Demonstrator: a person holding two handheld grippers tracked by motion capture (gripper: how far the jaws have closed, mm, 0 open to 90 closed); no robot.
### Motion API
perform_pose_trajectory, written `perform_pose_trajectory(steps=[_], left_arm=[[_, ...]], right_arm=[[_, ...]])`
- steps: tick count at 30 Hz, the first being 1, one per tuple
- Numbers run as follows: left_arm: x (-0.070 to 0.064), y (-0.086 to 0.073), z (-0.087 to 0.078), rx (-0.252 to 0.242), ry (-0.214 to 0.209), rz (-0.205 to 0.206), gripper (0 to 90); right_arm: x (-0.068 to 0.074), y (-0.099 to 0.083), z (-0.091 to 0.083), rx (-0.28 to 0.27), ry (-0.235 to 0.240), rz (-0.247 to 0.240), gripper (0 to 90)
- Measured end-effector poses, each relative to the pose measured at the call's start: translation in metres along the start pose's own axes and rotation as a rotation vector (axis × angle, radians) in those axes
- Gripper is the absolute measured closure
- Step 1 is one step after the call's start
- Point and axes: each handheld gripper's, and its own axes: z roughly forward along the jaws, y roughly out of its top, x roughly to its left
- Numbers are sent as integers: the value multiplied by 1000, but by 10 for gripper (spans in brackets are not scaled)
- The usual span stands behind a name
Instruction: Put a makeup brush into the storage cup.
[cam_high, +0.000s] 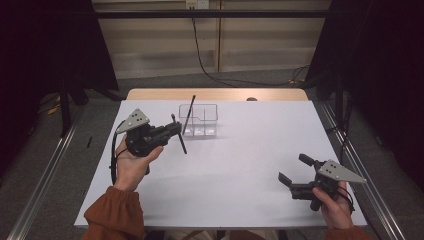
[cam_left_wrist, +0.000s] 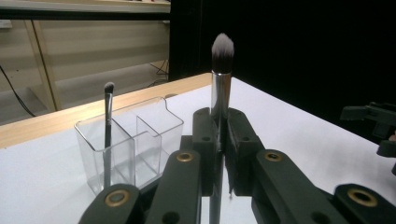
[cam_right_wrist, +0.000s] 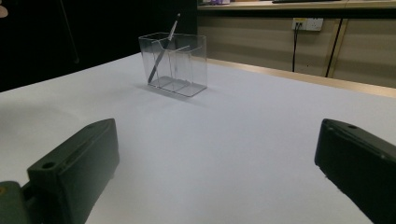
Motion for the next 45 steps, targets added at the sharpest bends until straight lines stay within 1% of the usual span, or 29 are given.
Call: perform_pose_trajectory(steps=[1,5,6,7,9,12,15,19,23,28,29,33,35,37,39,40,41,42,45], left_arm=[[1,2,1,2,3,2,841],[6,8,5,-22,17,-8,841],[8,11,7,-36,9,-23,841],[9,12,7,-39,8,-18,841],[9,17,10,-43,19,3,841],[10,25,13,-51,21,14,841],[11,32,16,-56,33,23,841],[16,38,21,-64,44,23,841],[22,43,28,-51,57,21,841],[26,48,35,-26,78,43,841],[28,48,37,-28,81,47,841],[34,52,45,-24,98,34,841],[37,54,49,-23,109,39,841],[40,57,51,-26,115,32,841],[44,58,52,-55,127,29,841],[46,58,53,-68,126,17,841],[48,57,55,-63,133,11,841],[50,57,57,-58,140,14,841],[55,54,62,-56,149,5,841]], right_arm=[[0,0,0,2,3,2,0],[1,0,0,3,6,2,0],[1,0,0,3,7,1,0],[1,0,0,2,8,5,0],[1,0,0,1,8,6,0],[1,0,0,-1,12,2,0],[1,0,-1,-2,14,5,0],[1,0,-1,-5,14,8,0],[2,0,-1,-2,17,4,0],[2,0,-2,-5,13,11,0],[2,0,-2,-6,14,14,0],[2,0,-2,-7,14,9,0],[2,0,-2,-3,16,5,0],[2,0,-2,-2,17,4,0],[2,-1,-2,0,18,7,0],[2,-1,-2,1,17,11,0],[2,-1,-2,2,16,11,0],[2,-1,-2,2,17,7,0],[3,-1,-3,-2,15,7,0]])
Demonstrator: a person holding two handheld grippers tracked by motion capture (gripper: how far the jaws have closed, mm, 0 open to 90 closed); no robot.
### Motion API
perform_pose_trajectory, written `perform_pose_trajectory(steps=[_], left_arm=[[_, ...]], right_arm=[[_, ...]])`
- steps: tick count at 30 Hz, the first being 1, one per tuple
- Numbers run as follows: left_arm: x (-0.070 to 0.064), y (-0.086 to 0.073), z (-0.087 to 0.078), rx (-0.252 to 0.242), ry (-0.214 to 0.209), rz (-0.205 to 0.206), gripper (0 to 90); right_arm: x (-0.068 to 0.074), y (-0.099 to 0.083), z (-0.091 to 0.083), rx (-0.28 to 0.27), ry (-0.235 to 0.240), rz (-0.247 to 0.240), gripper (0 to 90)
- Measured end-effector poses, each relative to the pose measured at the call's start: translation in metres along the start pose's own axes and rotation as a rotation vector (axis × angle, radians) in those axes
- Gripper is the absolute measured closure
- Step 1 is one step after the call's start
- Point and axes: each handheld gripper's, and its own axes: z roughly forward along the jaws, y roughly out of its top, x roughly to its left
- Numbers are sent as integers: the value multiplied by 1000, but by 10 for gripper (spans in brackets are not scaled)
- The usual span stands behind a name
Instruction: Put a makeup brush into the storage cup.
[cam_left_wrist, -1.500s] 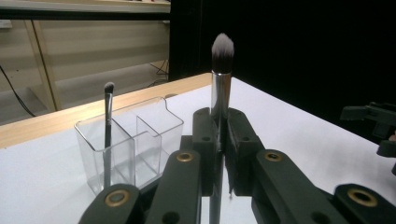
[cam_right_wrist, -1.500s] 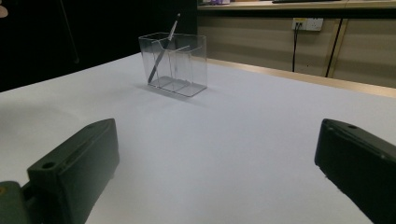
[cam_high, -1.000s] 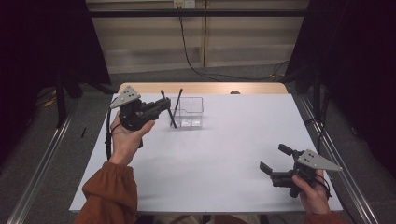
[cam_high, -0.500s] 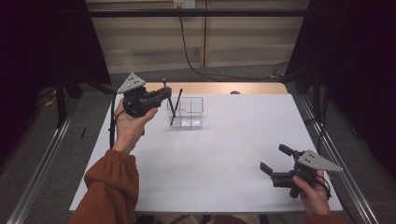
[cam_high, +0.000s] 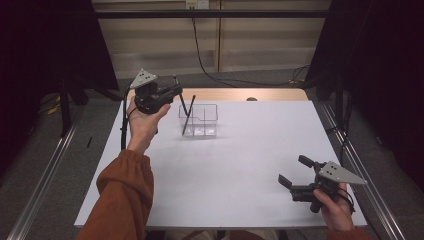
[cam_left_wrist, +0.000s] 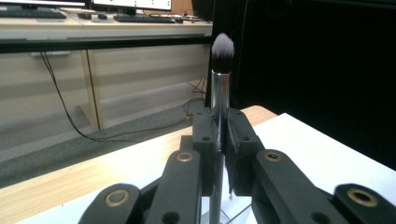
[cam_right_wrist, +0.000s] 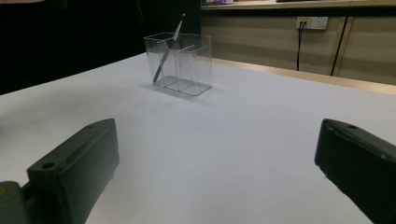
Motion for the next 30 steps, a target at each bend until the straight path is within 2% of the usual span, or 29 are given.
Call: perform_pose_trajectory(steps=[12,15,30], left_arm=[[10,-12,21,40,18,12,841],[9,-13,27,51,25,31,841],[7,-24,36,92,8,22,841]], right_arm=[[1,0,0,2,6,-1,0],[1,0,0,3,9,-1,0],[2,-1,-1,-1,9,-3,0]])
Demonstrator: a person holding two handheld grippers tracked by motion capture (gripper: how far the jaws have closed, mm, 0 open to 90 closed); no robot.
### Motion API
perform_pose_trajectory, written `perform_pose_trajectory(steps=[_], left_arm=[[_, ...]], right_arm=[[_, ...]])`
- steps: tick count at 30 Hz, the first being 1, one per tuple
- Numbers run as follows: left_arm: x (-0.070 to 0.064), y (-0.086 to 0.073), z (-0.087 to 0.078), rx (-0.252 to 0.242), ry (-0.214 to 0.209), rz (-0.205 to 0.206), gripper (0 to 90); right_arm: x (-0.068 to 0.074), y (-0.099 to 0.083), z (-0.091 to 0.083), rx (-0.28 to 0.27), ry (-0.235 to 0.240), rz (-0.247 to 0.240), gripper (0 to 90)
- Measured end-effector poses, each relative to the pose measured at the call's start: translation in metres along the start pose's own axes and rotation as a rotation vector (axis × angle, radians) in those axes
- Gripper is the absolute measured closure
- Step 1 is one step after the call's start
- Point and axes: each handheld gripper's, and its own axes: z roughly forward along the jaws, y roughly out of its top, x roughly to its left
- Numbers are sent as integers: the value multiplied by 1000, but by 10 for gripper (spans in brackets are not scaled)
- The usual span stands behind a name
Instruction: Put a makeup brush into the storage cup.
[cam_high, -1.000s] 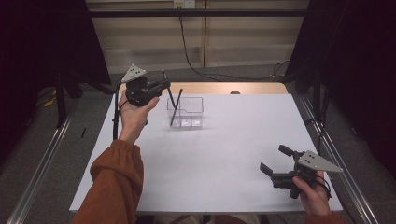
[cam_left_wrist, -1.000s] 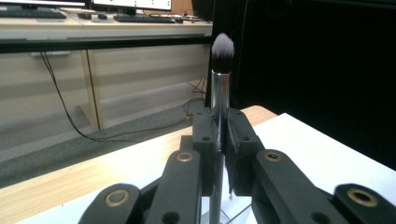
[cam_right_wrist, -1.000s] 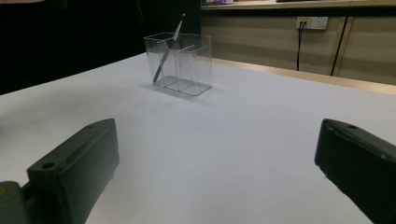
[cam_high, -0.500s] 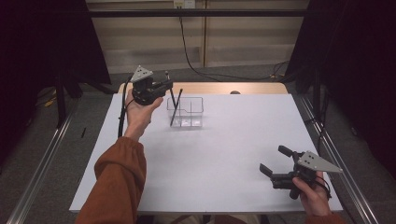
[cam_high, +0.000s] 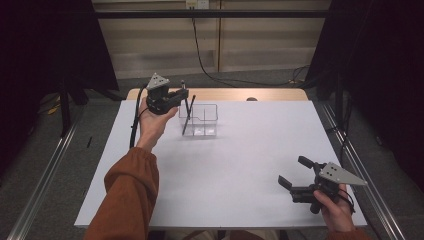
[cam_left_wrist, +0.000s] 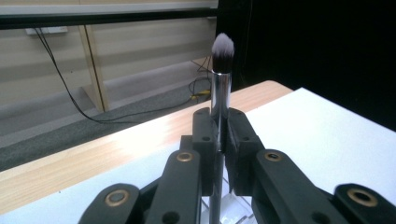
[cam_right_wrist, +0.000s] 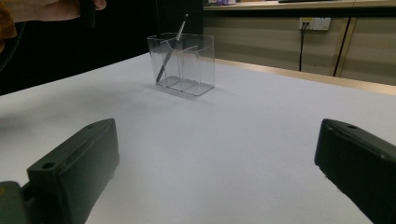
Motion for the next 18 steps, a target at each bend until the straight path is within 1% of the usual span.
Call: perform_pose_trajectory(steps=[7,11,13,14,15,18], left_arm=[[0,-6,3,17,-11,-4,841],[0,-9,4,28,-10,-5,841],[0,-11,5,28,-8,-14,841],[1,-12,5,30,-8,-8,841],[1,-12,5,29,-10,-14,840],[2,-15,5,37,-6,-14,841]], right_arm=[[0,0,0,-1,-2,3,0],[0,0,0,0,-1,0,0],[0,0,0,-4,-3,5,0],[0,0,0,-4,-3,6,0],[0,0,0,-2,-3,3,0],[0,0,0,-1,-2,1,0]])
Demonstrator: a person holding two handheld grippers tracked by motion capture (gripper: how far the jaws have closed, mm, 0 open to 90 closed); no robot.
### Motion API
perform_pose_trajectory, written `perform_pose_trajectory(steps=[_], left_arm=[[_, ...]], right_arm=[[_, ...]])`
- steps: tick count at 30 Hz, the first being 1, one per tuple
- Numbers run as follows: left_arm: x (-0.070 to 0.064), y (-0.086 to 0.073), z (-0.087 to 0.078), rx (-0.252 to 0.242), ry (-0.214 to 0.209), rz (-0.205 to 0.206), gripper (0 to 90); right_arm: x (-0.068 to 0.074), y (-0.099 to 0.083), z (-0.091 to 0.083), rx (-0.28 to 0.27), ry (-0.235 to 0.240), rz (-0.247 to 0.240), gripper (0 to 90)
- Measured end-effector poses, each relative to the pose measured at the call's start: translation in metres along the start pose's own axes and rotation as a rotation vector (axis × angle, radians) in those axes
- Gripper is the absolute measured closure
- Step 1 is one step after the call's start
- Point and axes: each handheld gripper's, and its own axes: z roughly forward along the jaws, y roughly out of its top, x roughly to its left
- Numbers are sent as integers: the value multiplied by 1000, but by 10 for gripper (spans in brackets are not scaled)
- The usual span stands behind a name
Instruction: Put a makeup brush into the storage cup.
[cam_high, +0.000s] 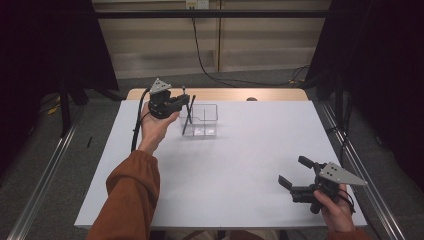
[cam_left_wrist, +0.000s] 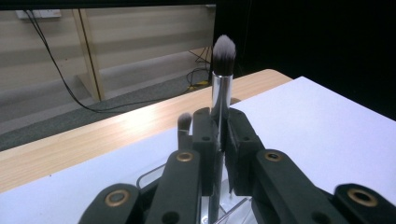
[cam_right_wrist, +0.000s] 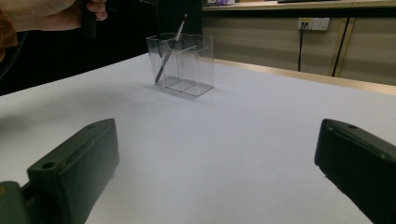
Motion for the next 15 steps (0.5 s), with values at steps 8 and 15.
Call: perform_pose_trajectory(steps=[8,15], left_arm=[[2,-4,3,4,1,-10,840],[2,-8,6,17,-1,-4,837]], right_arm=[[0,0,1,1,0,5,0],[0,0,0,1,0,4,0]])
